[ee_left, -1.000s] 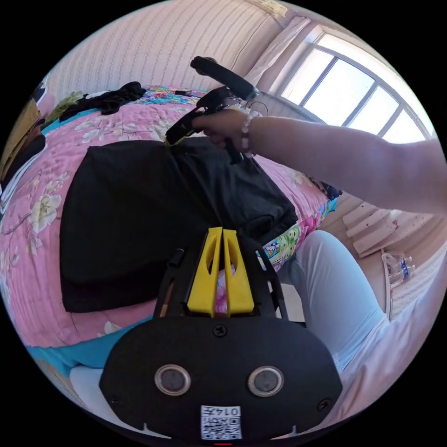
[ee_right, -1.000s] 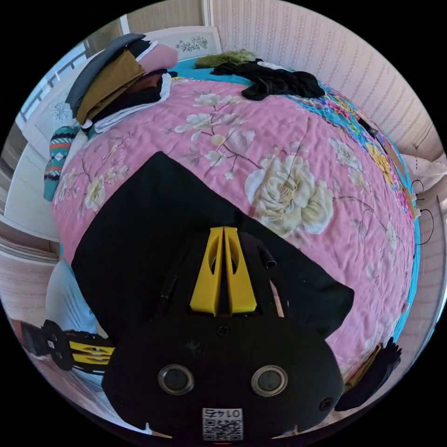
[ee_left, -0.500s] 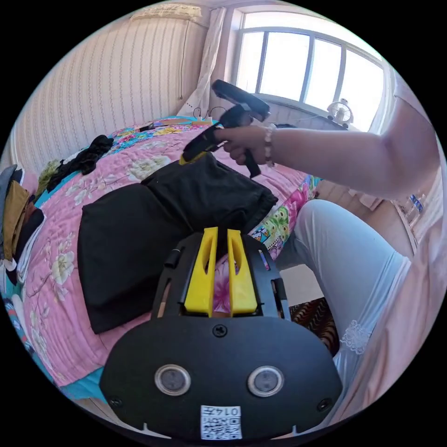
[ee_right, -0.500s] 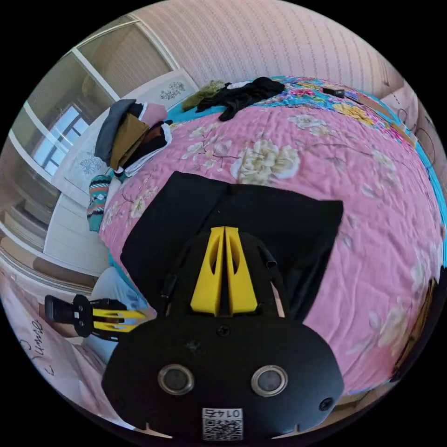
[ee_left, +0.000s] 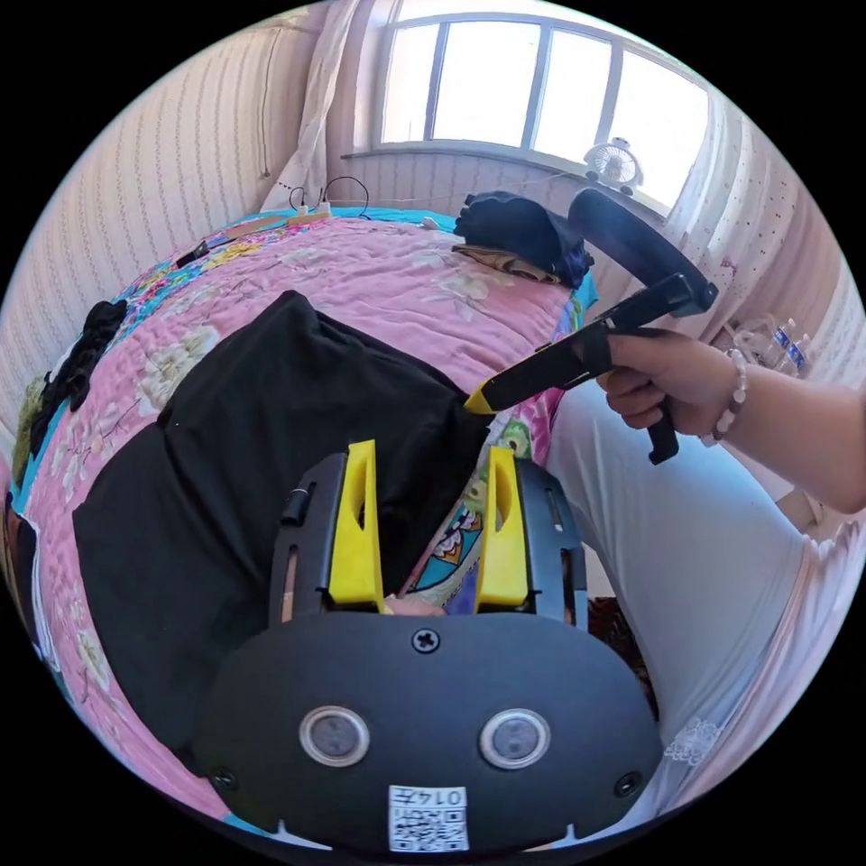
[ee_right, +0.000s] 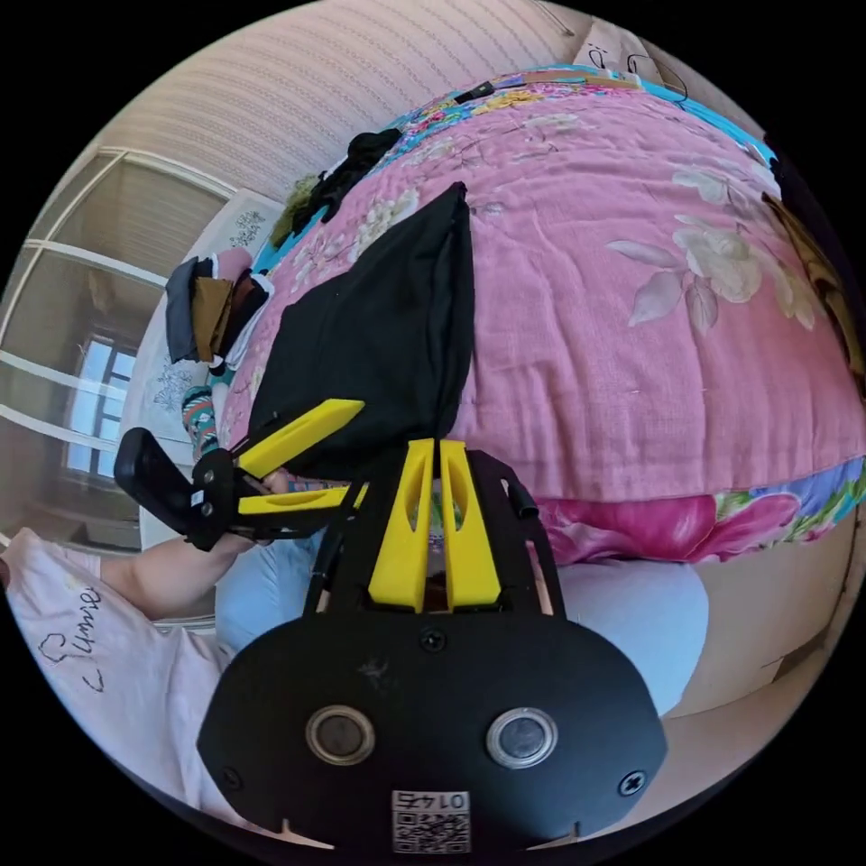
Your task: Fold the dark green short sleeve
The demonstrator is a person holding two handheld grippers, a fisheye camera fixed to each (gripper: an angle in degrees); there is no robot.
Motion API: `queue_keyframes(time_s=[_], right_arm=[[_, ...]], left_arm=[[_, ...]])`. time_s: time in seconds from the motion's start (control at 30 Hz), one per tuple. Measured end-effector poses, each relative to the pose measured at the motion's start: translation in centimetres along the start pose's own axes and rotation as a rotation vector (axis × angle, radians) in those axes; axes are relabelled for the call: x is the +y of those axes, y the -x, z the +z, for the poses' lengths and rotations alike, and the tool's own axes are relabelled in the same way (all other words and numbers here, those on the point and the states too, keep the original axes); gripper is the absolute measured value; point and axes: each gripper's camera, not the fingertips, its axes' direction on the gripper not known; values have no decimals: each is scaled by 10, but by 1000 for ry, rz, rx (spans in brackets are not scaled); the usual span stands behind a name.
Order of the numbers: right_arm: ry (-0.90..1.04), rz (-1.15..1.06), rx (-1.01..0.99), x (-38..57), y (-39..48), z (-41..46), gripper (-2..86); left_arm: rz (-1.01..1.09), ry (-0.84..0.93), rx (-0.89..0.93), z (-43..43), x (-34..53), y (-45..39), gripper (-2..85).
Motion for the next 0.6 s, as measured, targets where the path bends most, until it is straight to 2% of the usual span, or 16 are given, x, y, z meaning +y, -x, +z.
queue_keyframes(time_s=[0.07,0.13,0.23,0.27,0.4,0.5,0.6], right_arm=[[-26,-26,-138,-2,-2,-9,8],[-25,-61,-190,-6,0,-12,6],[-15,-138,-184,-14,3,-17,7],[-32,-150,-177,-18,-1,-22,8],[-148,-140,-167,-45,-27,-30,20],[-196,-30,-100,-87,-63,-17,75],[-260,47,-179,-127,-92,-1,110]], left_arm=[[2,-3,12,5,-9,-4,160],[-6,3,1,7,-16,-6,131],[-88,44,-64,14,-20,-1,32],[-116,58,-24,18,-19,5,9],[-213,65,61,24,-9,22,-6],[-206,60,57,23,-3,24,-9],[-191,48,40,20,3,24,-9]])
